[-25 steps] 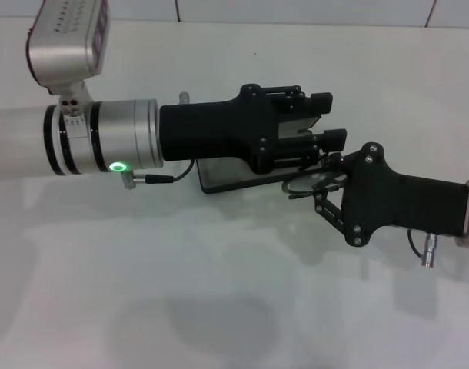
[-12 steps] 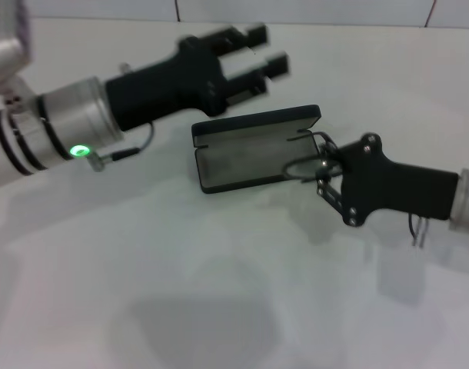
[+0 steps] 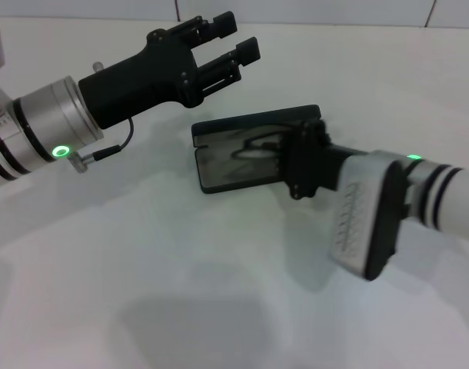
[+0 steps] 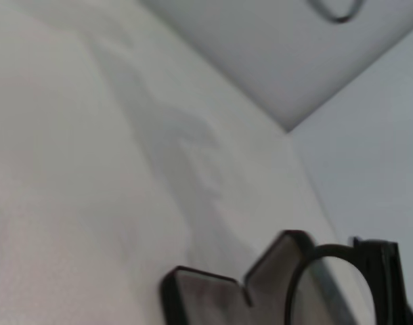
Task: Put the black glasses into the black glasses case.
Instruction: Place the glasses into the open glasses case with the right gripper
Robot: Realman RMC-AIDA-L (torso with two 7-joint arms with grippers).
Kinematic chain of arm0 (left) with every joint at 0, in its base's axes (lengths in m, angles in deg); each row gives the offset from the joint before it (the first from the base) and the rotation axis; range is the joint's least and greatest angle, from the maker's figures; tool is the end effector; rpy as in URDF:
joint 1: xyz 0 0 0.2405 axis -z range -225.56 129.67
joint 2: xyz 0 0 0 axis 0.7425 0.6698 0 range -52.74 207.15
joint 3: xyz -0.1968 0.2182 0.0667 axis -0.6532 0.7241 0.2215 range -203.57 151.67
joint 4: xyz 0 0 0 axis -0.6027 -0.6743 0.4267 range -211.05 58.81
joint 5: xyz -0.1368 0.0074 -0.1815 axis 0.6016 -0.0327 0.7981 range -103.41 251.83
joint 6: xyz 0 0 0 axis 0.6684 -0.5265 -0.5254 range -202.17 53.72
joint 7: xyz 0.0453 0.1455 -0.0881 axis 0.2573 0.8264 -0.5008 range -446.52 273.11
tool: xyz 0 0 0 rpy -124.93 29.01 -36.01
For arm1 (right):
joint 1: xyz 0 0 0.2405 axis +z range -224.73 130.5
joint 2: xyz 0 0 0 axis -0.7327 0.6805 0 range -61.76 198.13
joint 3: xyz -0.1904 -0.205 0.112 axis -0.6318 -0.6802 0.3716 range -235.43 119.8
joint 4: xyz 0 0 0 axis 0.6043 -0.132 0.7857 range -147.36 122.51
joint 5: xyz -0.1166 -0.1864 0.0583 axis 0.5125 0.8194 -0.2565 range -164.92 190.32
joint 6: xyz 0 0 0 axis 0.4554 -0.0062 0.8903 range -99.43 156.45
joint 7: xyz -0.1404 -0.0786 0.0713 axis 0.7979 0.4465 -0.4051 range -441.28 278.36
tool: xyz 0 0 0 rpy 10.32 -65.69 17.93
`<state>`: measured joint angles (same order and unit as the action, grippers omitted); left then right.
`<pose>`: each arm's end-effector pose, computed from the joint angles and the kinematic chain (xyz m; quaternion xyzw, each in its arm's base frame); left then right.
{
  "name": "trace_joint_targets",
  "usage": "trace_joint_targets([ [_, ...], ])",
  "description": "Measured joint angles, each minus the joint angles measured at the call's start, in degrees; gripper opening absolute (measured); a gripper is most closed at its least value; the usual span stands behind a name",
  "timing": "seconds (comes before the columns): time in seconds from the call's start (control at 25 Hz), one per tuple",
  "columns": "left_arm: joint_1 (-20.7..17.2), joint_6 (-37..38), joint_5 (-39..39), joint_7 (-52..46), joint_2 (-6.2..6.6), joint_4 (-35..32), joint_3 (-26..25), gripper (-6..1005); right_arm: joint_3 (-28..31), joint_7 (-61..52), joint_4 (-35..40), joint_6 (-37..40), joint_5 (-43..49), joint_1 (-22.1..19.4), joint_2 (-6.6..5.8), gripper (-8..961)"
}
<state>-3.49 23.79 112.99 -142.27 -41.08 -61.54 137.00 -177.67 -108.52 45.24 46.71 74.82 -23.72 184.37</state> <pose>-0.2294 0.4045 -0.0510 -0.8620 -0.1423 -0.4528 0.1781 0.2071 0.3913 -0.1690 -0.9064 -0.2597 0.0186 0.3326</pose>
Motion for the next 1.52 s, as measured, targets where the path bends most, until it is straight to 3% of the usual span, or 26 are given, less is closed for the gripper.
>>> trace_joint_targets([
  [0.2,0.3,-0.1,-0.2,-0.1,-0.14,0.0,0.0,593,-7.6,-0.1,0.5,-10.0,0.0,2.2,0.00,16],
  [0.44,0.4,-0.1,-0.4,0.0,-0.51,0.0,0.0,594,-11.1,-0.8,0.9,-15.3,-0.1,3.0,0.00,16],
  [0.72,0.3,-0.1,-1.0,-0.2,-0.64,-0.1,0.0,594,-11.9,-2.0,0.9,-17.9,-0.1,3.5,0.00,82],
  [1.52,-0.3,0.1,-1.7,-0.2,-0.89,-0.3,0.1,594,-17.1,-4.7,1.0,-23.7,0.3,4.9,0.00,112],
])
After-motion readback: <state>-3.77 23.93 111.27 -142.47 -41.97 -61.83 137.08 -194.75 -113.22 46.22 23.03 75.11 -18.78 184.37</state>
